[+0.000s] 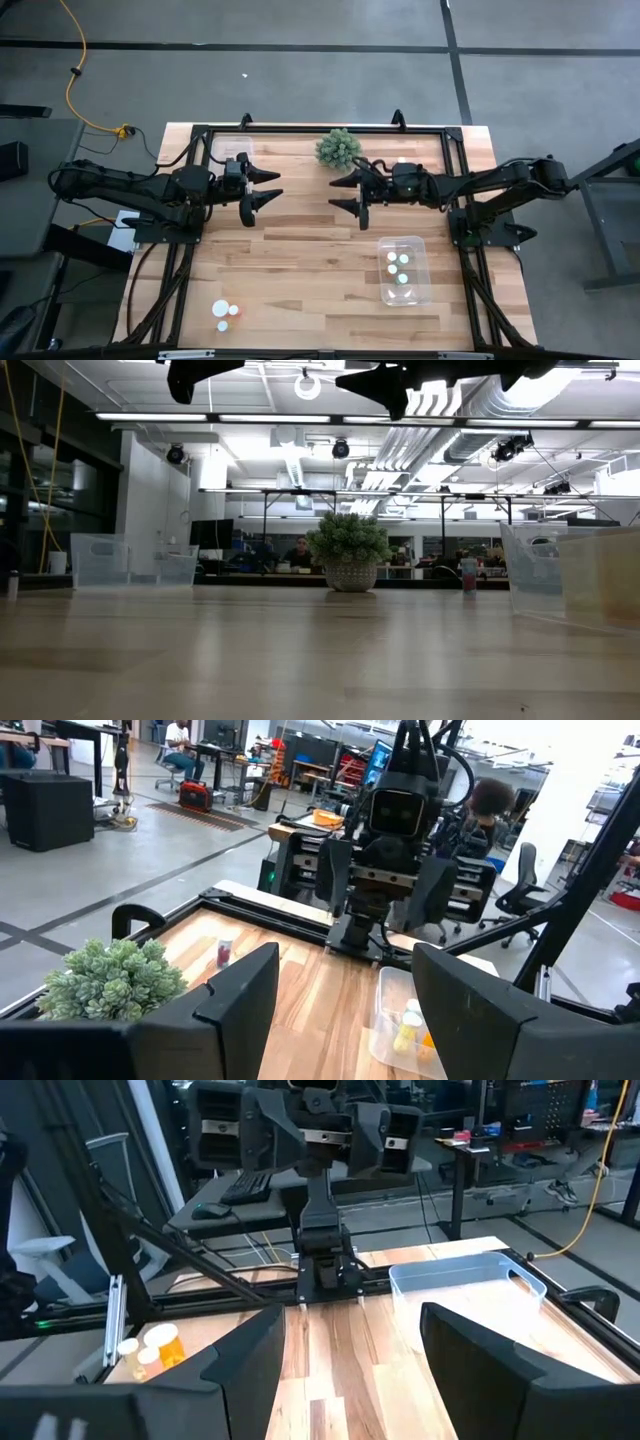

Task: Pick and place medicine bottles into bin by pill shape (circle, oval)
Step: Put the yellow tablet bottle into the right transparent bin

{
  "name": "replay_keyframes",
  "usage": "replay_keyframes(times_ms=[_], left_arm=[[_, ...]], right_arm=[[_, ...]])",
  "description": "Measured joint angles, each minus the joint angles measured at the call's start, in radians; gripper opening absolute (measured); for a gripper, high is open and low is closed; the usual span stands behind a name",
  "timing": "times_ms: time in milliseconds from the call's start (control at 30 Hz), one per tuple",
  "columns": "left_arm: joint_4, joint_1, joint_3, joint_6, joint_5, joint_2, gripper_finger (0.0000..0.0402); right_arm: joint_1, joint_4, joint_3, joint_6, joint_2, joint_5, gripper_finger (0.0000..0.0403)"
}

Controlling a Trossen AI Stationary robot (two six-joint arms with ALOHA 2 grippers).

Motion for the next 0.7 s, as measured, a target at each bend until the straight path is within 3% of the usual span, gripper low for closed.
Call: replay_keyframes(times_ms=[700], left_arm=[[0.0, 0.0, 0.0, 0.063, 0.0, 0.0, 0.0217]], right_arm=[[0.0, 0.0, 0.0, 0.024, 0.0, 0.0, 0.0226]])
